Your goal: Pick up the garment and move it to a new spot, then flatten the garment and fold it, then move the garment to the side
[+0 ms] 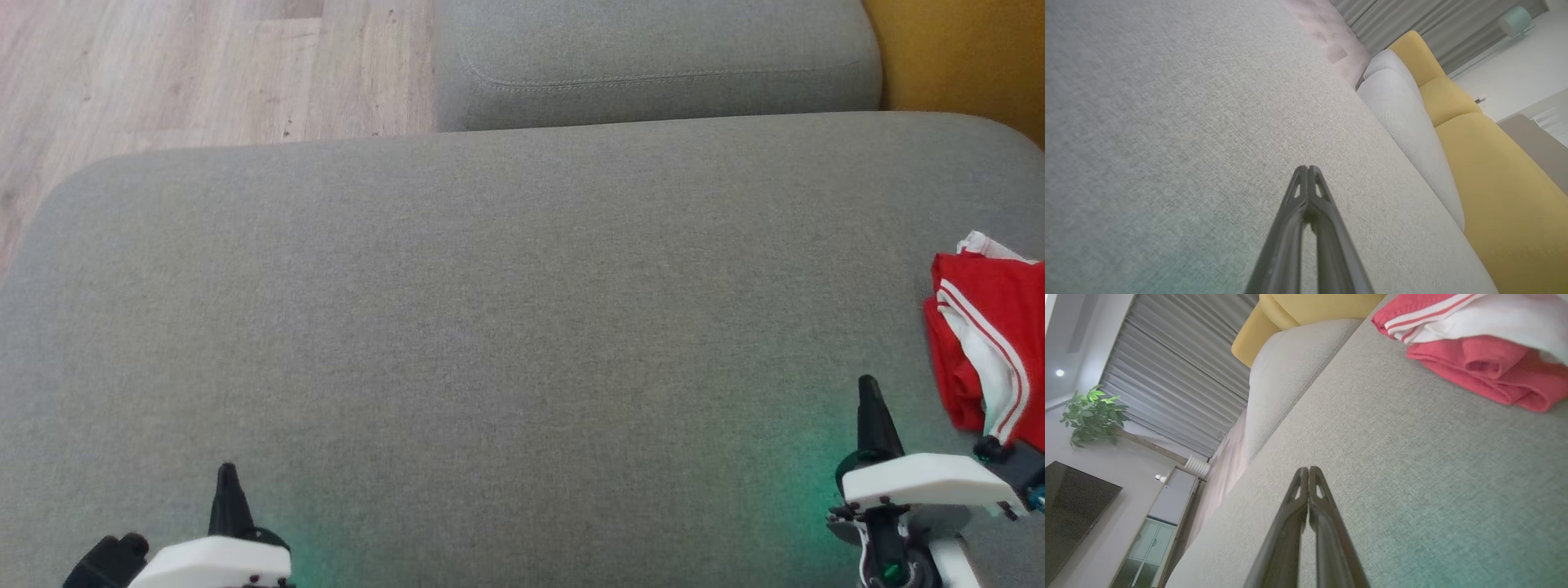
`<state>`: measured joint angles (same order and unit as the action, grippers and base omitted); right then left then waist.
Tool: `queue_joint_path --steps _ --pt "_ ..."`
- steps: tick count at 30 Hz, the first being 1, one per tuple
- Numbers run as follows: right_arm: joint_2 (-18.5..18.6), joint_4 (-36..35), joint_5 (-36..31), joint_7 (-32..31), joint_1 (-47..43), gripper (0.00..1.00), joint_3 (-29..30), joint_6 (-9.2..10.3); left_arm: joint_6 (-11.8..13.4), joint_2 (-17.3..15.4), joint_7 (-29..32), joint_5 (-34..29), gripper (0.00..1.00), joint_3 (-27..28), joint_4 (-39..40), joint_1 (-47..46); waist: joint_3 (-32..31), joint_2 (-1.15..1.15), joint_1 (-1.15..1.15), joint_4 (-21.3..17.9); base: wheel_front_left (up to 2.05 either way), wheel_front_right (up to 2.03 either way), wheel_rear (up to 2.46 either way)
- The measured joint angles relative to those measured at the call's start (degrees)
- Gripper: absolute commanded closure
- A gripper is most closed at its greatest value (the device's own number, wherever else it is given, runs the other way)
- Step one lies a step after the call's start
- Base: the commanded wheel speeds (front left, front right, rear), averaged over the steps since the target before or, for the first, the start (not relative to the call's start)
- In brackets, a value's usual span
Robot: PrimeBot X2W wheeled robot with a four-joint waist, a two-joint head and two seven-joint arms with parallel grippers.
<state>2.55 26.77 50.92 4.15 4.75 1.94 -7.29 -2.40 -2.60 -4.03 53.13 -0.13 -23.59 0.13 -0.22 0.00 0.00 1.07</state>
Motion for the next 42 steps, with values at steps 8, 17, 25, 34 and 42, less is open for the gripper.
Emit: queue_joint_path --steps 8,17,25,34,42 --pt "0.0 -1.22 5.11 -1.24 -0.01 1.0 0.58 0.0 -0.62 0.0 1.3 4.86 1.0 0.32 0.77 -0.12 0.05 0.0 0.0 -0.13 0.0 0.0 0.0" --pt "0.0 -2.75 10.8 -2.78 -0.01 1.0 1.37 0.0 -1.21 0.01 2.64 10.25 1.0 0.86 1.85 -0.52 0.11 0.0 0.0 -0.29 0.0 0.0 0.0" --pt "0.0 -4.02 15.86 -4.03 -0.02 1.0 2.16 0.0 -1.71 0.01 4.02 15.08 1.0 1.83 2.64 -1.13 0.16 0.0 0.0 -0.42 0.0 0.0 0.0" --pt "0.0 -5.44 21.53 -5.27 -0.03 1.0 2.8 0.0 -2.5 0.01 5.52 20.53 1.0 2.2 3.78 -1.32 0.21 0.0 0.0 -0.57 0.0 0.0 0.0" --pt "0.0 -6.72 26.63 -6.8 -0.04 1.0 3.8 0.0 -2.93 0.01 6.58 25.26 1.0 2.67 4.7 -2.03 0.26 0.0 0.0 -0.71 0.0 0.0 0.0"
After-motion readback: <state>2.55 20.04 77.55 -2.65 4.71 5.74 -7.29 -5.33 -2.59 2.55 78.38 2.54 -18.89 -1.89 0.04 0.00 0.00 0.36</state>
